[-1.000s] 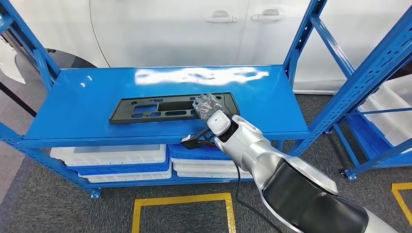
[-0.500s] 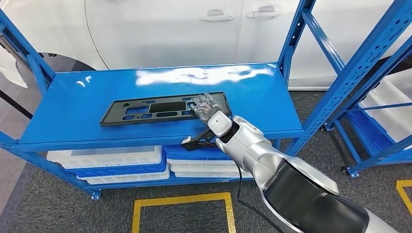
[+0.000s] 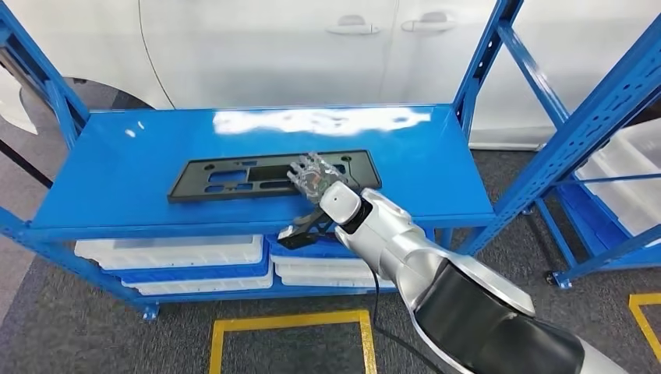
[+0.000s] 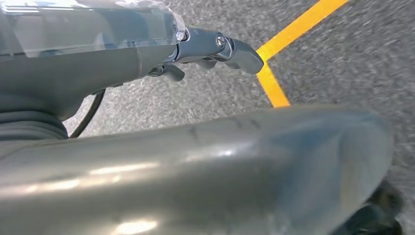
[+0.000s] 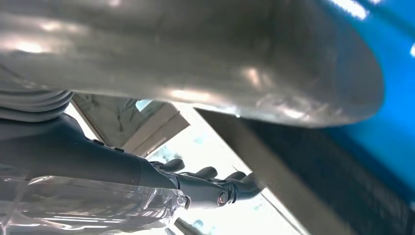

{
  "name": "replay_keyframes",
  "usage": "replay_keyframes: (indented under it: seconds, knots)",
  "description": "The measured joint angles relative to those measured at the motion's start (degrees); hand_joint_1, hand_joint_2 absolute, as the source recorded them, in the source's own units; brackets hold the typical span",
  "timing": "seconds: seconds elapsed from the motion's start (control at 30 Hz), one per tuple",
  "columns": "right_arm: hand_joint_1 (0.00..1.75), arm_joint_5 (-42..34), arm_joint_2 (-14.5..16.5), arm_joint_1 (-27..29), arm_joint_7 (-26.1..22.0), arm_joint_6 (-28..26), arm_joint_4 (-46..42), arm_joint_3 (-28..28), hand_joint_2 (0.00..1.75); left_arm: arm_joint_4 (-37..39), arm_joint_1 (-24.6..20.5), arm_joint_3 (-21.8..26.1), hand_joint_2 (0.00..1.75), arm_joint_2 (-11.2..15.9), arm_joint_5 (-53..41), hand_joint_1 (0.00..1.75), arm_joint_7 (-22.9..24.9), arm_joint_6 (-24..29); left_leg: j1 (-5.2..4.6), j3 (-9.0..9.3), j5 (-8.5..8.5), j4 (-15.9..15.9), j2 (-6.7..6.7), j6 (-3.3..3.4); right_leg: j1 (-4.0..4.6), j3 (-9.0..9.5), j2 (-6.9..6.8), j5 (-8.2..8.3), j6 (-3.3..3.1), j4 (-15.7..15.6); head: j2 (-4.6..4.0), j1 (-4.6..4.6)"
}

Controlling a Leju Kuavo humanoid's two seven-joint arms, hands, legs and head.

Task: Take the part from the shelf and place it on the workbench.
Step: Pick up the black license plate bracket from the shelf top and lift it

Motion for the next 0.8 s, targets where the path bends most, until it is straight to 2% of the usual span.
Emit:
replay_keyframes:
  seconds: [0.07,0.1,0.13,0.17,0.2,0.23,0.3,0.33,0.43,0.47,0.53,0.6,0.63,0.67,0.7,0.73,0.77,0.8]
  knots:
    - [0.0,0.0,0.0,0.0,0.0,0.0,0.0,0.0,0.0,0.0,-0.1,0.0,0.0,0.0,0.0,0.0,0.0,0.0,-0.02,0.11,-0.03,-0.1,0.03,0.29,-0.28,-3.57,-0.03,-3.2,0.56,7.1,0.0,0.01]
    - [0.0,0.0,0.0,0.1,0.0,0.1,0.0,0.0,0.0,0.0,-0.1,0.0,0.0,0.0,0.0,0.0,0.0,0.0,-0.03,0.11,-0.07,-0.1,0.04,0.35,-0.45,-5.4,-0.03,-4.25,0.77,10.4,0.0,0.01]
    - [0.0,0.0,-0.1,0.3,0.0,0.1,0.1,0.0,0.0,0.0,-0.1,0.0,0.0,0.0,0.0,0.0,0.1,0.0,-0.04,0.11,-0.13,0.0,0.03,0.38,-0.63,-6.68,-0.05,-4.5,0.93,12.5,0.0,0.01]
    - [0.0,0.0,-0.1,0.4,0.0,0.1,0.1,0.0,0.0,0.0,0.0,0.0,0.0,0.0,-0.1,0.0,0.1,0.0,-0.03,0.12,-0.21,0.1,0.02,0.37,-0.78,-6.86,-0.06,-3.63,1.0,12.4,0.0,0.01]
    - [0.0,0.0,-0.1,0.4,0.0,0.1,0.1,0.0,0.0,0.0,0.0,0.0,0.0,0.0,-0.2,0.0,0.2,-0.1,-0.03,0.17,-0.3,0.2,-0.02,0.28,-0.91,-5.9,-0.08,-1.86,0.98,10.0,0.0,0.01]
    - [0.0,0.0,-0.2,0.3,0.0,0.1,0.2,0.0,0.0,0.0,0.0,0.0,0.0,0.0,-0.3,0.0,0.2,-0.2,-0.03,0.23,-0.46,0.3,-0.06,0.14,-0.99,-4.19,-0.1,0.28,0.87,6.3,0.0,0.01]
    - [0.0,0.0,-0.2,0.1,0.1,0.1,0.1,0.0,0.0,0.0,0.0,0.0,0.0,0.0,-0.6,0.0,0.2,-0.3,-0.25,0.19,-0.86,0.6,-0.12,-0.34,-0.82,-0.92,-0.11,2.81,0.41,-0.6,0.0,0.0]
    - [0.0,0.0,-0.2,0.1,0.1,0.1,0.2,0.0,0.0,0.0,0.0,0.0,0.0,0.0,-0.7,0.0,0.0,-0.4,-0.34,0.15,-1.02,0.7,-0.12,-0.62,-0.7,-0.15,-0.08,3.05,0.12,-2.3,0.0,0.0]
    - [0.0,0.0,-0.4,0.1,0.1,0.1,0.1,0.0,0.0,0.0,-0.1,0.0,0.0,0.0,-1.0,0.0,-0.7,-0.5,-0.3,0.35,-1.4,0.7,-0.03,-1.58,-0.63,0.31,0.02,2.88,-0.95,-3.1,0.0,0.01]
    - [0.0,0.0,-0.4,0.1,0.1,0.1,0.1,0.0,0.0,0.0,-0.1,0.0,0.0,0.0,-1.0,0.0,-0.9,-0.5,-0.24,0.12,-2.02,1.5,0.01,-1.86,-0.72,0.58,0.0,2.93,-1.32,-3.4,0.0,0.0]
    - [0.0,0.0,-0.4,0.1,0.1,0.2,0.1,0.0,0.0,0.0,-0.1,0.0,0.0,0.0,-1.0,0.0,-1.0,-0.6,-0.09,-2.14,-4.82,6.6,0.09,-2.3,-0.86,1.09,-0.07,2.93,-1.87,-3.7,0.0,0.0]
    - [0.0,0.0,-0.4,0.3,0.1,0.3,0.1,0.0,0.0,0.0,0.0,0.0,0.0,0.0,-0.9,0.0,-0.8,-0.6,-0.06,-6.15,-7.92,14.3,0.09,-2.61,-0.77,1.25,-0.1,2.75,-2.14,-3.7,0.0,0.01]
    - [0.0,0.0,-0.4,0.4,0.1,0.3,0.1,0.0,0.0,0.0,0.0,0.0,0.0,0.0,-0.9,0.0,-0.8,-0.6,-0.06,-7.61,-8.29,16.7,0.09,-2.7,-0.72,1.29,-0.08,2.66,-2.2,-3.6,0.0,0.01]
    - [0.0,0.0,-0.4,0.5,0.1,0.3,0.1,0.0,0.0,0.0,0.1,0.0,0.0,0.0,-0.9,0.0,-0.7,-0.6,-0.05,-8.07,-7.46,16.9,0.09,-2.73,-0.7,1.36,-0.03,2.54,-2.18,-3.6,0.0,0.01]
    - [0.0,0.0,-0.4,0.6,0.1,0.3,0.1,0.0,0.0,0.0,0.1,0.0,0.0,0.1,-0.8,0.0,-0.6,-0.6,-0.04,-7.4,-5.63,14.9,0.1,-2.68,-0.69,1.49,0.02,2.38,-2.12,-3.5,0.0,0.01]
    - [0.0,0.0,-0.4,0.6,0.1,0.3,0.1,0.0,0.0,0.0,0.1,0.0,0.0,0.1,-0.9,0.0,-0.6,-0.6,-0.03,-5.76,-3.19,11.0,0.14,-2.57,-0.7,1.69,0.07,2.09,-1.99,-3.4,0.0,0.01]
    - [0.0,0.0,-0.4,0.5,0.1,0.3,0.1,0.0,0.0,0.0,0.1,0.0,0.0,0.1,-0.9,0.0,-0.5,-0.5,-0.07,-3.85,-1.45,6.9,0.21,-2.35,-0.62,1.87,0.1,1.74,-1.77,-3.3,0.0,0.01]
    - [0.0,0.0,-0.4,0.5,0.1,0.4,0.1,0.0,0.0,0.0,0.1,0.0,0.0,0.1,-0.9,0.0,-0.5,-0.5,-0.18,-2.31,-0.48,3.8,0.24,-2.0,-0.53,2.0,0.12,1.39,-1.5,-3.2,0.0,0.01]
